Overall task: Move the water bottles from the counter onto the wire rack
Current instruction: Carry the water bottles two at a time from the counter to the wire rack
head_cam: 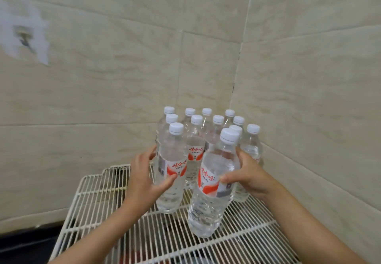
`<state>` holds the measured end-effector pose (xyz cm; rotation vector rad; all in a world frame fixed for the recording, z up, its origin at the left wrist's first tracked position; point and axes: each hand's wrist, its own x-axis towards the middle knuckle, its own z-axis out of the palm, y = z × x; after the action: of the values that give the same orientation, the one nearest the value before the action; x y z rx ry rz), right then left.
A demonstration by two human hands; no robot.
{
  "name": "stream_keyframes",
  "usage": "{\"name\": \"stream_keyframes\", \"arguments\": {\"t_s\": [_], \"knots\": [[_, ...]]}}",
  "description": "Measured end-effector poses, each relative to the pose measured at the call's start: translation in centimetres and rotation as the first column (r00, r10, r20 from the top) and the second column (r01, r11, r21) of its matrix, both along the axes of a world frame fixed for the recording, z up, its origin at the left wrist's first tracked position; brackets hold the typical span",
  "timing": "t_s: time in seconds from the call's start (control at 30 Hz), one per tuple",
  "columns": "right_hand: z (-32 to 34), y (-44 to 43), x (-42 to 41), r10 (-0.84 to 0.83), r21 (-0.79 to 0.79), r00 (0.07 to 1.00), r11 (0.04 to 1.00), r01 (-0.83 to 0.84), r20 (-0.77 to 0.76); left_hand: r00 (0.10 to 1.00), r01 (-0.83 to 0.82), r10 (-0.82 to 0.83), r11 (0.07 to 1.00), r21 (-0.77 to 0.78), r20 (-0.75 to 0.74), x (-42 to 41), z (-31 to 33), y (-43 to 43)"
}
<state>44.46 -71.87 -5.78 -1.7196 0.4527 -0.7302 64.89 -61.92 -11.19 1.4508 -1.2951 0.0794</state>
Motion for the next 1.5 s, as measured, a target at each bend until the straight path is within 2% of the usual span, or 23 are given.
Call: {"name": "stream_keyframes", "arguments": {"t_s": [0.03, 0.07, 0.1, 0.13, 0.2, 0.23, 0.27, 0.37, 0.47, 0.5, 0.57, 0.63, 0.7, 0.73, 0.77, 0.83, 1.0, 1.1, 1.23, 1.4, 1.5], "knots": [[0.3, -0.3, -0.1, 0.06, 0.002, 0.998, 0.998, -0.06, 0.003, 0.996, 0.044, -0.038, 0.996, -0.071, 0.086, -0.4, -0.5, 0.7], [0.6, -0.6, -0.1, 0.121, 0.005, 0.993, 0.993, -0.121, 0.004, 0.981, 0.137, -0.13, 0.99, -0.043, 0.142, -0.9, -1.0, 1.2], [0.8, -0.8, 0.0, 0.185, 0.015, 0.983, 0.983, -0.185, 0.004, 0.958, 0.252, -0.261, 0.964, 0.09, 0.114, -1.7, -1.0, 1.6], [1.0, -1.0, 0.2, 0.26, 0.027, 0.966, 0.965, -0.26, 0.009, 0.92, 0.383, -0.391, 0.893, 0.236, -0.012, -2.6, -0.6, 1.9], [1.5, -1.2, 0.7, 0.41, 0.029, 0.912, 0.911, -0.41, 0.019, 0.811, 0.583, -0.516, 0.678, 0.448, -0.275, -4.0, -0.3, 1.6], [1.8, -1.2, 1.0, 0.463, 0.02, 0.886, 0.886, -0.463, 0.015, 0.759, 0.648, -0.546, 0.583, 0.49, -0.354, -4.4, -0.2, 1.4], [2.0, -1.2, 1.3, 0.499, 0.011, 0.867, 0.867, -0.499, 0.002, 0.715, 0.697, -0.566, 0.526, 0.487, -0.411, -4.8, 0.0, 1.4], [2.6, -1.3, 1.5, 0.544, 0.028, 0.838, 0.839, -0.544, -0.03, 0.686, 0.726, -0.562, 0.569, 0.386, -0.461, -6.1, -0.3, 1.4], [4.9, -1.3, 0.5, 0.408, 0.06, 0.912, 0.91, -0.409, 0.031, 0.753, 0.628, -0.445, 0.705, 0.33, -0.485, -7.2, -1.6, 0.7], [6.0, -1.0, 0.1, 0.322, 0.001, 0.947, 0.947, -0.322, 0.01, 0.774, 0.587, -0.399, 0.742, 0.322, -0.492, -7.4, -2.1, 0.4], [8.1, -0.1, -0.4, 0.081, -0.25, 0.985, 0.961, -0.118, -0.155, 0.807, 0.52, -0.337, 0.795, 0.312, -0.485, -7.4, -2.9, -0.3], [9.5, 1.1, -0.2, -0.168, -0.54, 0.931, 0.841, -0.037, -0.324, 0.832, 0.483, -0.322, 0.82, 0.307, -0.451, -7.5, -3.1, -0.9], [10.2, 1.9, 0.5, -0.284, -0.721, 0.856, 0.679, -0.139, -0.432, 0.856, 0.454, -0.314, 0.836, 0.308, -0.41, -7.7, -3.3, -1.5], [10.4, 2.2, 0.9, -0.325, -0.762, 0.816, 0.614, -0.203, -0.479, 0.87, 0.429, -0.295, 0.848, 0.311, -0.396, -7.9, -3.5, -1.8], [10.6, 2.2, 1.3, -0.357, -0.782, 0.785, 0.575, -0.243, -0.507, 0.881, 0.402, -0.271, 0.861, 0.312, -0.388, -8.0, -3.5, -2.0], [10.8, 1.9, 2.0, -0.38, -0.793, 0.771, 0.556, -0.251, -0.511, 0.901, 0.351, -0.223, 0.88, 0.32, -0.373, -8.0, -3.5, -2.5], [10.2, 0.2, 3.7, -0.37, -0.766, 0.812, 0.627, -0.141, -0.452, 0.911, 0.311, -0.182, 0.893, 0.326, -0.37, -7.5, -2.5, -3.3], [9.6, -0.3, 4.4, -0.371, -0.762, 0.792, 0.625, -0.173, -0.484, 0.925, 0.305, -0.184, 0.883, 0.357, -0.333, -7.8, -2.6, -2.9], [9.0, -1.3, 4.9, -0.396, -0.772, 0.79, 0.619, -0.147, -0.468, 0.961, 0.249, -0.171, 0.879, 0.406, -0.218, -7.4, -2.7, -1.0], [8.6, -2.3, 5.8, -0.443, -0.796, 0.782, 0.595, -0.108, -0.438, 0.999, 0.041, -0.028, 0.904, 0.427, -0.037, -5.1, -3.2, 1.2], [8.4, -2.7, 6.1, -0.473, -0.798, 0.77, 0.597, -0.078, -0.429, 0.999, -0.023, 0.005, 0.907, 0.42, 0.042, -3.9, -3.6, 1.8]]}}
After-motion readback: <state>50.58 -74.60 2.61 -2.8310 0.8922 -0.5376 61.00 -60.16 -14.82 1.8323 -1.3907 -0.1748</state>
